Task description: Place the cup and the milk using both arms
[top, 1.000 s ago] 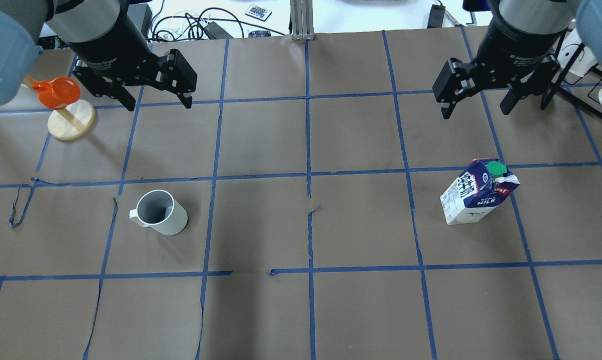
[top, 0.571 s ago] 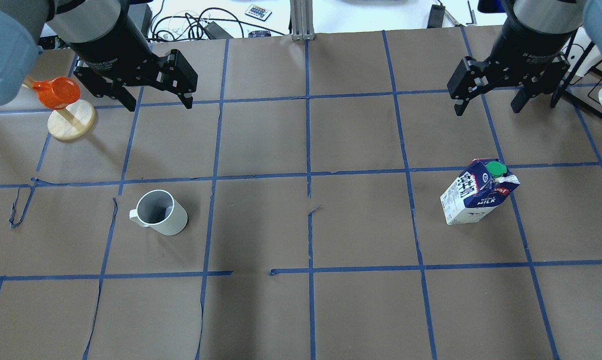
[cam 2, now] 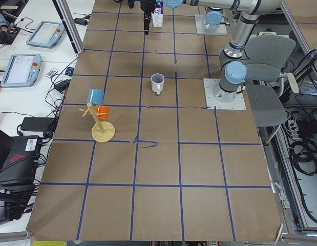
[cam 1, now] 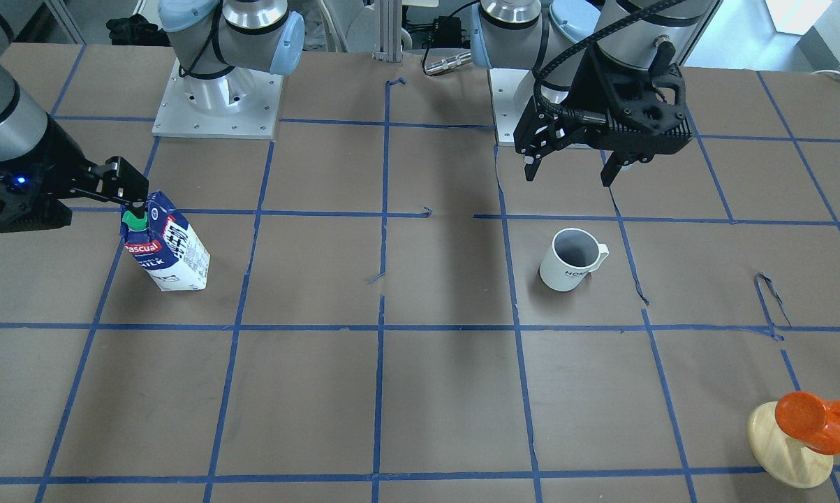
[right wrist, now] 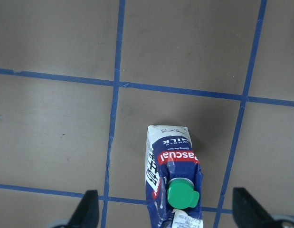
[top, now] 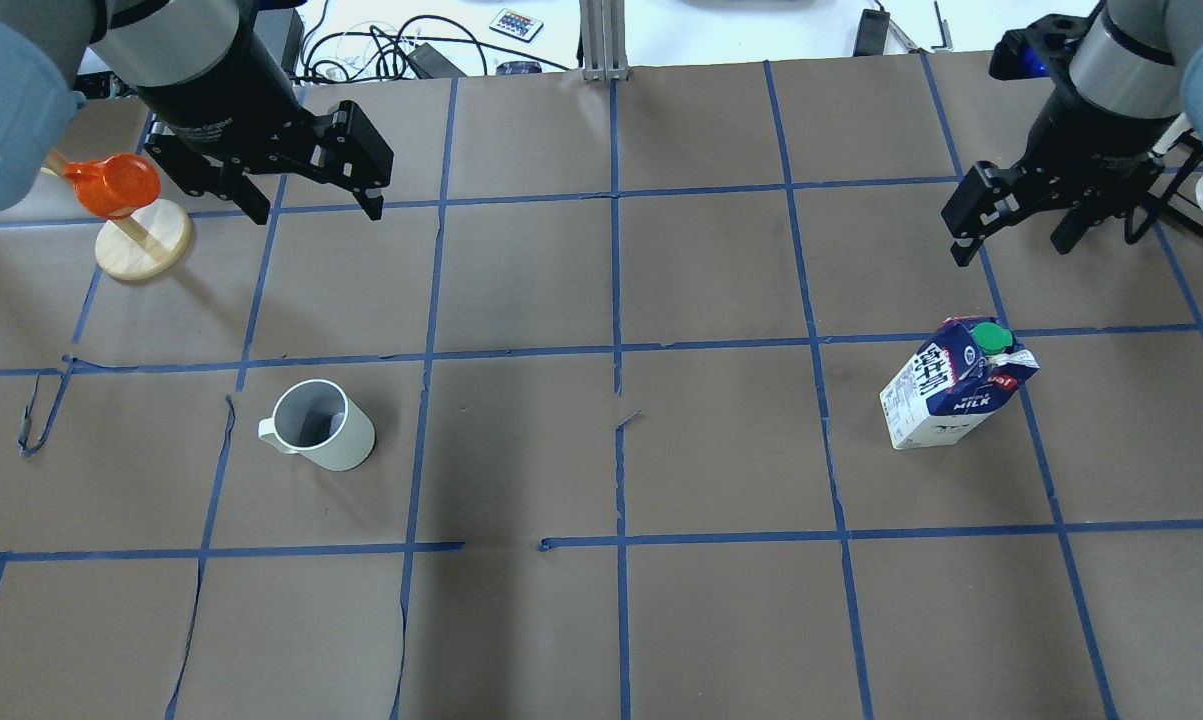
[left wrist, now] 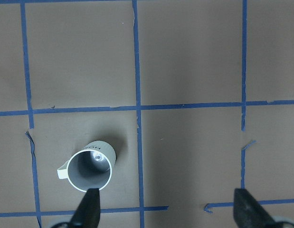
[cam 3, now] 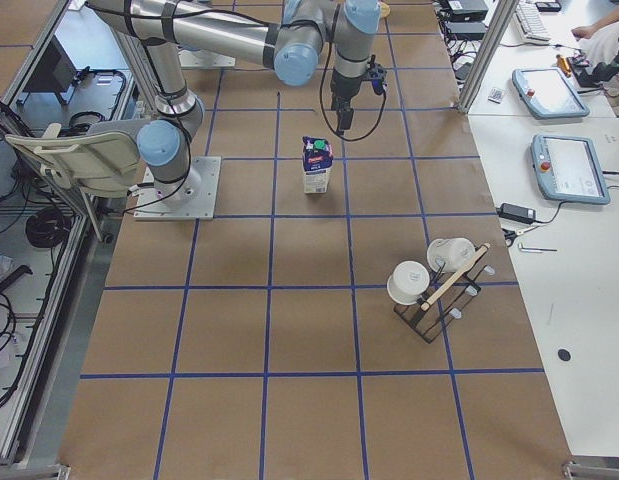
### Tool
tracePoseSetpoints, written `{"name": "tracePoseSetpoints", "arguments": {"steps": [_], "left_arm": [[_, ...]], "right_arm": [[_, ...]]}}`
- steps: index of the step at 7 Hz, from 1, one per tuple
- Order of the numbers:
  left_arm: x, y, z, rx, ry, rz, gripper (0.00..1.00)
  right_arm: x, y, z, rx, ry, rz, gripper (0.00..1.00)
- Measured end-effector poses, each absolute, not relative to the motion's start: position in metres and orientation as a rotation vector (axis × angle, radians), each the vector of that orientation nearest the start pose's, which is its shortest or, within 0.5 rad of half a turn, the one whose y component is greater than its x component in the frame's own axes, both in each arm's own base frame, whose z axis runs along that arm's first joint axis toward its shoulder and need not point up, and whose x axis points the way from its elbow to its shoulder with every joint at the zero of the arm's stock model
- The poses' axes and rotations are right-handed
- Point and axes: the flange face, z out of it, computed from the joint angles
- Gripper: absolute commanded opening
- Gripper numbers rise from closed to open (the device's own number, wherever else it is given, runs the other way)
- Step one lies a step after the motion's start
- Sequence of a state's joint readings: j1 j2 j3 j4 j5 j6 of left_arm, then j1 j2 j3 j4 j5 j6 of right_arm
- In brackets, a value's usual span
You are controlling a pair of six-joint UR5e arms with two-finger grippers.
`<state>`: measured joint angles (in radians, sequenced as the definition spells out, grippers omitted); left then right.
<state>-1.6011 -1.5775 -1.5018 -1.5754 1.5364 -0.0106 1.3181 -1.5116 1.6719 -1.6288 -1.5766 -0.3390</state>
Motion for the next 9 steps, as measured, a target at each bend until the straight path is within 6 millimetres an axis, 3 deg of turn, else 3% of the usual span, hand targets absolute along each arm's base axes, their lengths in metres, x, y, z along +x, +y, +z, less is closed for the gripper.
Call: {"name": "tracePoseSetpoints", "arguments": {"steps": [2, 3, 6, 7, 9], "left_arm": [[-0.153, -0.496, 0.505, 0.025, 3.179, -0.048, 1.0], [-0.153, -0.496, 0.484, 0.033, 3.179, 0.017, 1.0], [-0.136, -0.488, 0.359, -0.001, 3.154, 0.253, 1.0], [-0.126, -0.482, 0.321, 0.006, 3.13, 0.294, 0.94], [-0.114, -0.474, 0.281, 0.029, 3.055, 0.363, 0.85]], "right_arm": [[-0.012, -0.512, 0.391, -0.058, 3.123, 0.173, 1.0], [-0.012, -0.511, 0.385, -0.031, 3.12, 0.185, 1.0], [0.01, -0.511, 0.374, -0.088, 3.113, 0.214, 1.0], [0.015, -0.511, 0.364, -0.109, 3.11, 0.245, 1.0], [0.017, -0.508, 0.345, -0.12, 3.103, 0.295, 1.0]]}}
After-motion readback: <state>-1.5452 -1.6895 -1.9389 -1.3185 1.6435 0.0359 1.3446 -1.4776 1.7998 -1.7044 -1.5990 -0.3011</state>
